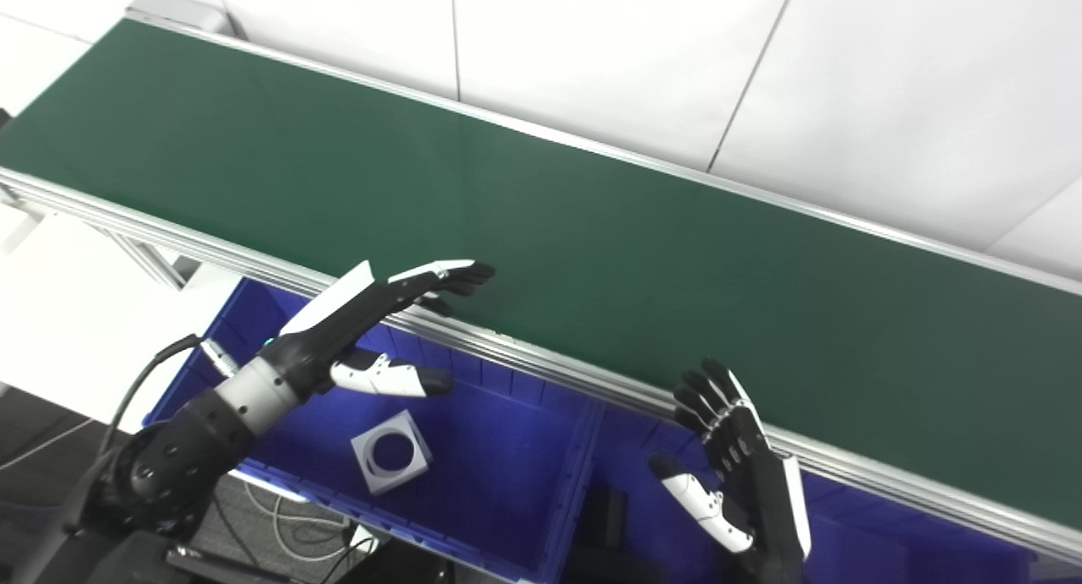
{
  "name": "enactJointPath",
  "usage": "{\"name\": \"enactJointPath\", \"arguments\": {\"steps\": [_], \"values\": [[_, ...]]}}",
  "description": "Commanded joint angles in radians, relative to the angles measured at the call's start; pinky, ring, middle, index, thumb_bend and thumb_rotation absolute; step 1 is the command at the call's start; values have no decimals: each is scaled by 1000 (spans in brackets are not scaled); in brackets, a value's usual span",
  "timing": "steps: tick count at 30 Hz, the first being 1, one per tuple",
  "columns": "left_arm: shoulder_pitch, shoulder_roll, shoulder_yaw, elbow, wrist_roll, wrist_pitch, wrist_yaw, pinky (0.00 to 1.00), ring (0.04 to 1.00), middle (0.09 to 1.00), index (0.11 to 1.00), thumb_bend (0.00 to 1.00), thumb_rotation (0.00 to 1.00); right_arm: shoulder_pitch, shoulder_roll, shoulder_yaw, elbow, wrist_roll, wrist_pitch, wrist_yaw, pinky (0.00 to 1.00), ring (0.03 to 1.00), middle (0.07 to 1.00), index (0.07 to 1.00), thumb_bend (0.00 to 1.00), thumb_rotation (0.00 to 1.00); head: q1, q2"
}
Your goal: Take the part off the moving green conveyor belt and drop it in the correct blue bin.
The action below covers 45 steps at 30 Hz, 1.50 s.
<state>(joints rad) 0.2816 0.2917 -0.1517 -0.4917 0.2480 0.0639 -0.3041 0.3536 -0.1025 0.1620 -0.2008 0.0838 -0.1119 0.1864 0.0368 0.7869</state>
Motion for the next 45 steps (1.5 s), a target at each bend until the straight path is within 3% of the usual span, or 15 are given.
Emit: {"name": "enactJointPath", "arguments": {"steps": [1,6,12,18,26,31,45], "values": [[-21,-14,-11,21,-36,-47,8,764,842,867,860,900,774,0,11,1,-11,6,-69,4,787,826,849,897,684,366,-15,-4],[-54,-58,-47,152,-52,-138,23,796,848,866,852,878,751,7,23,3,8,-15,-96,-5,784,827,850,899,698,379,-93,-20],[-93,-120,-73,329,-183,-246,-2,773,825,848,844,810,745,9,47,10,30,-54,-114,-22,777,816,839,890,731,408,-228,-39],[-101,-151,-89,443,-297,-267,-41,813,848,856,884,827,806,14,67,25,44,-72,-113,-36,783,821,843,895,748,414,-336,-42],[-109,-123,-72,522,-391,-297,-112,847,856,850,881,810,777,6,80,44,55,-91,-99,-47,805,841,861,903,766,417,-423,-23],[-112,-112,-57,534,-412,-299,-125,835,849,843,875,814,762,-1,86,49,62,-99,-95,-53,809,844,864,903,769,407,-457,-17],[-103,-115,-45,532,-423,-297,-137,832,845,832,864,830,732,5,89,47,62,-106,-101,-54,799,835,860,900,771,404,-435,-26]]}}
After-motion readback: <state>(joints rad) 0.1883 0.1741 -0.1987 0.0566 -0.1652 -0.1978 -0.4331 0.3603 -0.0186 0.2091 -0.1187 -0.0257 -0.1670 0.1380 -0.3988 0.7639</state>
